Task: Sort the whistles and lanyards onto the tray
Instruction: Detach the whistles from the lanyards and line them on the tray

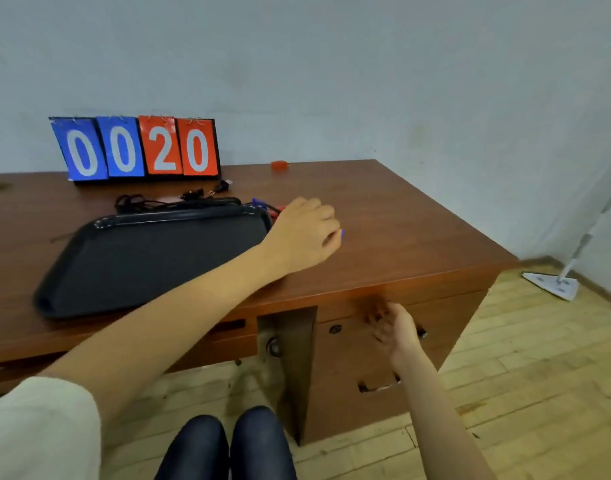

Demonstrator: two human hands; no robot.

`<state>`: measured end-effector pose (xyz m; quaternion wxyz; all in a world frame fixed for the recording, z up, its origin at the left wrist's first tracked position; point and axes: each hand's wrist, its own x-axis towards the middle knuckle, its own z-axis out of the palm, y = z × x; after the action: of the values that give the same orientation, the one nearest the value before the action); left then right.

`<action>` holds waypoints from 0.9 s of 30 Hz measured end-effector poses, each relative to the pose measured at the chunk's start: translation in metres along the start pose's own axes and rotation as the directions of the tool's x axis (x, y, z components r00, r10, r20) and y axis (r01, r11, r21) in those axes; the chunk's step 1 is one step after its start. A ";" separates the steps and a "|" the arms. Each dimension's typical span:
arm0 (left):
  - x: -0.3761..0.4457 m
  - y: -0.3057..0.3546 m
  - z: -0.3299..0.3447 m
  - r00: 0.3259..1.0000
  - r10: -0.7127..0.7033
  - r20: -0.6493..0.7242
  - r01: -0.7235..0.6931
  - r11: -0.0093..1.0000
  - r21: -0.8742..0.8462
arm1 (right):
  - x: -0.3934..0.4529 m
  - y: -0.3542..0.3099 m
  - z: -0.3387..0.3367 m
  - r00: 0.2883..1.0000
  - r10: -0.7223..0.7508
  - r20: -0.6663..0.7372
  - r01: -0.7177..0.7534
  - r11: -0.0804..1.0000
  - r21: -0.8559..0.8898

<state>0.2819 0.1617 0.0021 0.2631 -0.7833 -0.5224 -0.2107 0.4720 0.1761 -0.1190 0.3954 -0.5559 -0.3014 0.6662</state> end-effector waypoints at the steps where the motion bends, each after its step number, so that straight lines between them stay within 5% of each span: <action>1: -0.009 -0.009 -0.005 0.999 0.010 0.034 -0.011 0.999 0.036 | -0.005 -0.002 0.002 1.000 0.002 0.012 -0.002 0.999 -0.042; 8: -0.091 -0.066 -0.063 0.991 -0.103 0.088 0.080 0.968 0.239 | -0.048 -0.012 0.058 0.976 -0.215 0.043 0.213 0.889 -0.405; 11: -0.136 -0.083 -0.090 0.980 -0.178 0.093 0.144 0.945 0.295 | -0.071 -0.004 0.082 0.925 -0.326 0.195 0.375 0.696 -0.613; 14: -0.176 -0.101 -0.110 0.952 -0.294 0.087 0.251 0.909 0.333 | -0.096 -0.007 0.107 0.747 -0.516 0.419 0.663 0.537 -0.521; 18: -0.213 -0.117 -0.123 0.905 -0.426 0.022 0.402 0.870 0.286 | -0.119 -0.015 0.142 0.625 -0.556 0.548 0.780 0.476 -0.406; 27: -0.211 -0.182 -0.097 0.822 -0.567 -0.055 0.569 0.815 0.108 | -0.084 -0.045 0.210 0.615 -0.494 0.615 0.789 0.386 -0.479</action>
<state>0.0306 0.0087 -0.0151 0.2401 -0.5724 -0.7412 -0.2556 0.2811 0.1347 0.0029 0.3113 -0.3582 -0.7977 0.3720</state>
